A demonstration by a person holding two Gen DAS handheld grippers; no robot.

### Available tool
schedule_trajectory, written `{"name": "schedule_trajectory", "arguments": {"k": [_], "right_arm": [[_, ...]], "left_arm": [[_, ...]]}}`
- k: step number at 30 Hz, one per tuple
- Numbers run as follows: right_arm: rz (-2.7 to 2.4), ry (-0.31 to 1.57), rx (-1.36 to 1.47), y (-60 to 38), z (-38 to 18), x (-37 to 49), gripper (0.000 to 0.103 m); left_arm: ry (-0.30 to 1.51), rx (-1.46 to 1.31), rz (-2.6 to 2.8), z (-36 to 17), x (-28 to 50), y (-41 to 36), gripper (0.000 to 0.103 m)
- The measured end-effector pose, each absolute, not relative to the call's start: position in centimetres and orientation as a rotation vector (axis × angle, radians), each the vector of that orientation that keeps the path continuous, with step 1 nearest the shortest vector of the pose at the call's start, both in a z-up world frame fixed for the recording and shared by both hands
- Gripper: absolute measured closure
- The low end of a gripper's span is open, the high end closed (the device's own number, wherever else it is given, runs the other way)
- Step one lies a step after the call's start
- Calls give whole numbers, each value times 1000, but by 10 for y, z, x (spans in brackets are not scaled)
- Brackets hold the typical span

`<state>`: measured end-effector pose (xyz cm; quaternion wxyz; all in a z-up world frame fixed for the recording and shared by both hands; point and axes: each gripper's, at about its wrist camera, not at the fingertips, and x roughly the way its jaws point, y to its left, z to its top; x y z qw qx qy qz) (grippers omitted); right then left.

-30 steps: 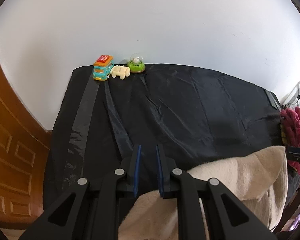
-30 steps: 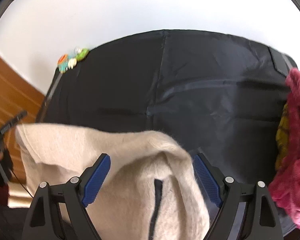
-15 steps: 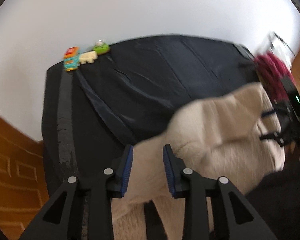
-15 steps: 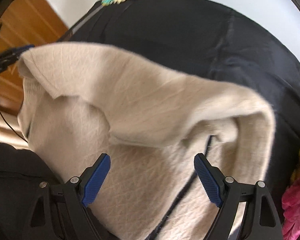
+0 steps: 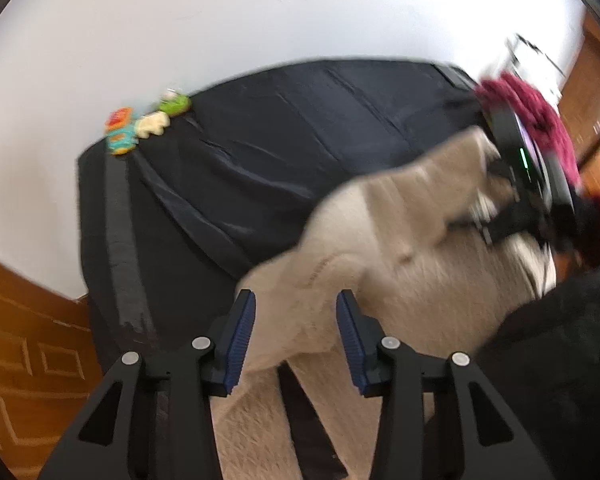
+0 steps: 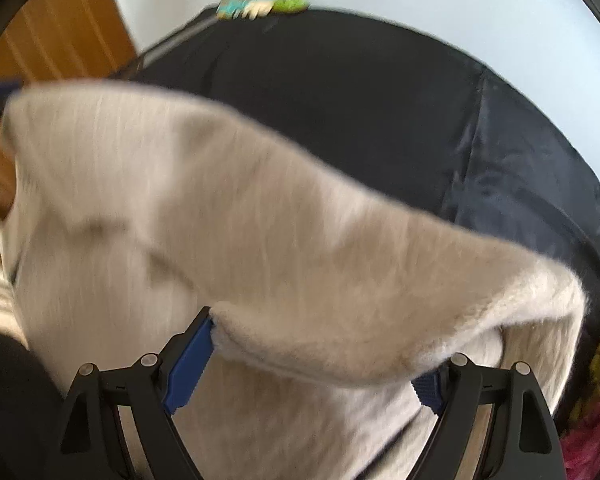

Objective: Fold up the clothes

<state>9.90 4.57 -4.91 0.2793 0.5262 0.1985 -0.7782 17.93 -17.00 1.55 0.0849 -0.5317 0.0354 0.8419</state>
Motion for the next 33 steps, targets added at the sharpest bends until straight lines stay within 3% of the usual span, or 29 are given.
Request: {"name": "schedule_trajectory", "arguments": {"k": [6, 9, 15, 25, 33], "right_arm": [[-2206, 340, 1297, 48, -14, 60, 15], [-2257, 241, 1268, 54, -3, 36, 15], [-2324, 92, 1301, 68, -6, -3, 15], [-2345, 88, 1381, 55, -40, -39, 15], [-2348, 67, 1380, 43, -41, -47, 15]], "left_arm": [[231, -1632, 2250, -20, 191, -134, 50], [199, -1642, 2212, -31, 190, -131, 45], [197, -1657, 2186, -36, 191, -132, 45], [138, -1628, 2204, -9, 197, -150, 43], [72, -1712, 2011, -59, 212, -118, 40]]}}
